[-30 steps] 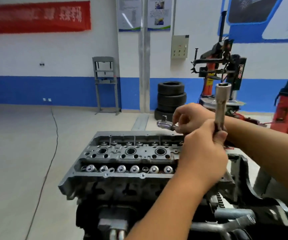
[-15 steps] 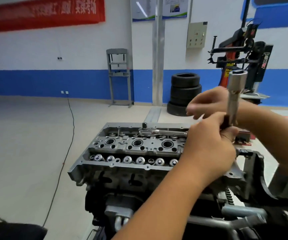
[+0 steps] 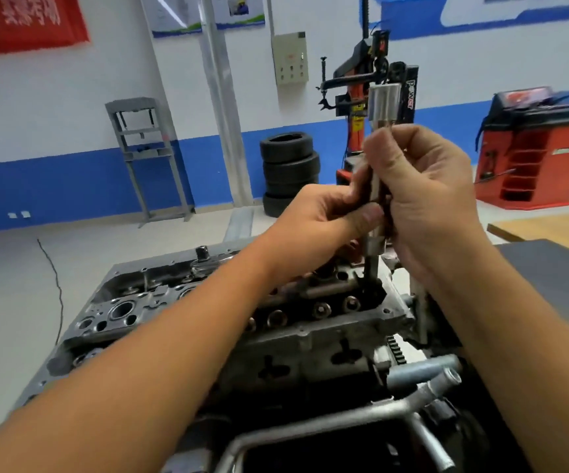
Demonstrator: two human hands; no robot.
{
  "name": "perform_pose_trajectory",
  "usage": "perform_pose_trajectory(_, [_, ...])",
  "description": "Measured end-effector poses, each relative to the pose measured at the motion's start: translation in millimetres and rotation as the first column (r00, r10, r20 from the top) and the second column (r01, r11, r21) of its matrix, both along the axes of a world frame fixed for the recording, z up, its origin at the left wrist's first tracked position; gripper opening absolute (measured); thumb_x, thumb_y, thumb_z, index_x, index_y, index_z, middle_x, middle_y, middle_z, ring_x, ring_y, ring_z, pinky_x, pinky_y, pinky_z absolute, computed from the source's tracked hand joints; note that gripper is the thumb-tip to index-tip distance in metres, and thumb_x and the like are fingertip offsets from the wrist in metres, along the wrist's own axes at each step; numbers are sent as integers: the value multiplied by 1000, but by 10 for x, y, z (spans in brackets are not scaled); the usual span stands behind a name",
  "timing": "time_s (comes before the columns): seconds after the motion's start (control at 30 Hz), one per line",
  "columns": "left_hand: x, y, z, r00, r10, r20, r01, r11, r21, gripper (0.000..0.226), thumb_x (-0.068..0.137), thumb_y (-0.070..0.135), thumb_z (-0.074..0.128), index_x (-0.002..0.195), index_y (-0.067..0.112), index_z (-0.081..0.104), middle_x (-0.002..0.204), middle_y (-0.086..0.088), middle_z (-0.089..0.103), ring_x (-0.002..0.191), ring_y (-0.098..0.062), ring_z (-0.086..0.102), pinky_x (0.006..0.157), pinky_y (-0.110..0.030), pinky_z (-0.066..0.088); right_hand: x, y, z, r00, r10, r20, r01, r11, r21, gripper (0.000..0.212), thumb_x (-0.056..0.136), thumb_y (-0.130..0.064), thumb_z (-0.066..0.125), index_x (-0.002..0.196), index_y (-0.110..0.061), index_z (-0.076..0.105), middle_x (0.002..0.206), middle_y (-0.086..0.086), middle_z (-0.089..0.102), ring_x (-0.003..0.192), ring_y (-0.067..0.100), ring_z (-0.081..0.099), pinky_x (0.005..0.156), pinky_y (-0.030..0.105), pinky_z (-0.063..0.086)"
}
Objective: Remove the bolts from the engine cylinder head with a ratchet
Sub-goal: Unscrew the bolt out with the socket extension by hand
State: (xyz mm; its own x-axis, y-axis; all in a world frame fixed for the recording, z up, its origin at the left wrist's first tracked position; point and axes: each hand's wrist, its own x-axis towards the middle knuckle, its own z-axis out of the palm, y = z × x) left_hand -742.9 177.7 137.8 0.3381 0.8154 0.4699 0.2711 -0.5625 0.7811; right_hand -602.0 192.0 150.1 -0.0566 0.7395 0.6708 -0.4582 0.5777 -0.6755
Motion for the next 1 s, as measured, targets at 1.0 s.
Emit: perform_pose_trajectory(1.0, [299,-224,-262,966,209,151,-212,977,-1,30,107,3,51,120,20,72,107,7,78,94,-10,71,101,-50,58,-37,-75,288,997,-78,26,72,980,185,27,109,-20,52,88,-3,53,64,6,45,42,13,35,43,24,30])
